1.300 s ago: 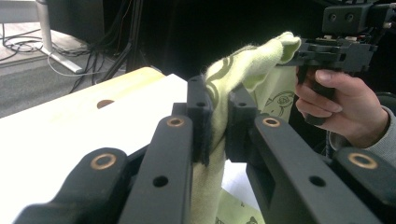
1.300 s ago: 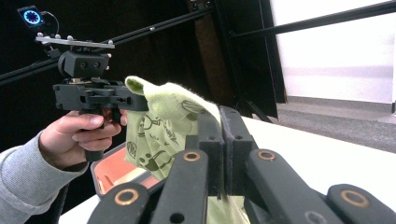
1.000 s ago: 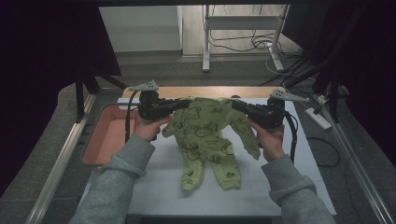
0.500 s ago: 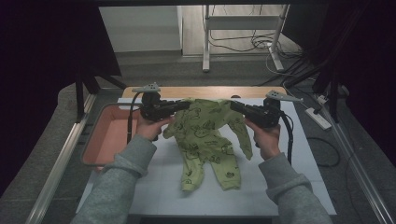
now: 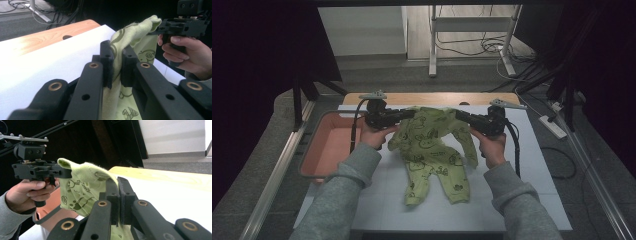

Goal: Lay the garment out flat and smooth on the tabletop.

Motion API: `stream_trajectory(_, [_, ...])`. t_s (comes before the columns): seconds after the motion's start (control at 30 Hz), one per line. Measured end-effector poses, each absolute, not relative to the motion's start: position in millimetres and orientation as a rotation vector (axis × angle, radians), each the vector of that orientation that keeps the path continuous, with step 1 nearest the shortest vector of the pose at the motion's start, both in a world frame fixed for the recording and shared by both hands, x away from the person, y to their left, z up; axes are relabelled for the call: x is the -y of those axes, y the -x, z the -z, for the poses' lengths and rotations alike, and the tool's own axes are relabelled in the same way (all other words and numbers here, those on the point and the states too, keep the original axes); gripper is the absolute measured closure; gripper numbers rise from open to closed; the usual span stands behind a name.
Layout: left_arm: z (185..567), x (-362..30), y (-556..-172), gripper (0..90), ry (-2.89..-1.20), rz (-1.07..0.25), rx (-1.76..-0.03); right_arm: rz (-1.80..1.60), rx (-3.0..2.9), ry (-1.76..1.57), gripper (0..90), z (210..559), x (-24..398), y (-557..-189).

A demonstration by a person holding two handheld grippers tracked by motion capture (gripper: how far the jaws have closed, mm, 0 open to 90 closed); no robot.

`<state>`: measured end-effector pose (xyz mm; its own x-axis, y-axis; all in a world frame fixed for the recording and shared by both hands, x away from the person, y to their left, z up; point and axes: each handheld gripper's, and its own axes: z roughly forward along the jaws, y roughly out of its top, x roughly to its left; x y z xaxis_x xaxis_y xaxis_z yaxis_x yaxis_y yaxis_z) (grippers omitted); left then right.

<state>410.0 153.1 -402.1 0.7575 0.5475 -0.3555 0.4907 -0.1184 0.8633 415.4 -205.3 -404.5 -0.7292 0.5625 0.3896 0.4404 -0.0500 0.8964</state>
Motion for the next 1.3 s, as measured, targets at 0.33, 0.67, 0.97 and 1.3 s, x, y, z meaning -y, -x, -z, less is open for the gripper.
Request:
stream_trajectory(0.33, [417, -151, -415, 82.2, -1.764, -0.037, -0.843, -1.882, -2.105, -1.153, 88.0, 419, 205, -423])
stream_trajectory(0.67, [432, -147, -424, 82.2, -1.798, -0.022, -0.875, -1.846, -2.121, -1.208, 87.9, 437, 205, -431])
stream_trajectory(0.97, [444, -146, -431, 82.1, -1.820, -0.015, -0.909, -1.803, -2.147, -1.254, 87.9, 452, 203, -440])
stream_trajectory(1.3, [459, -147, -437, 82.0, -1.838, -0.004, -0.949, -1.771, -2.171, -1.296, 87.9, 466, 199, -449])
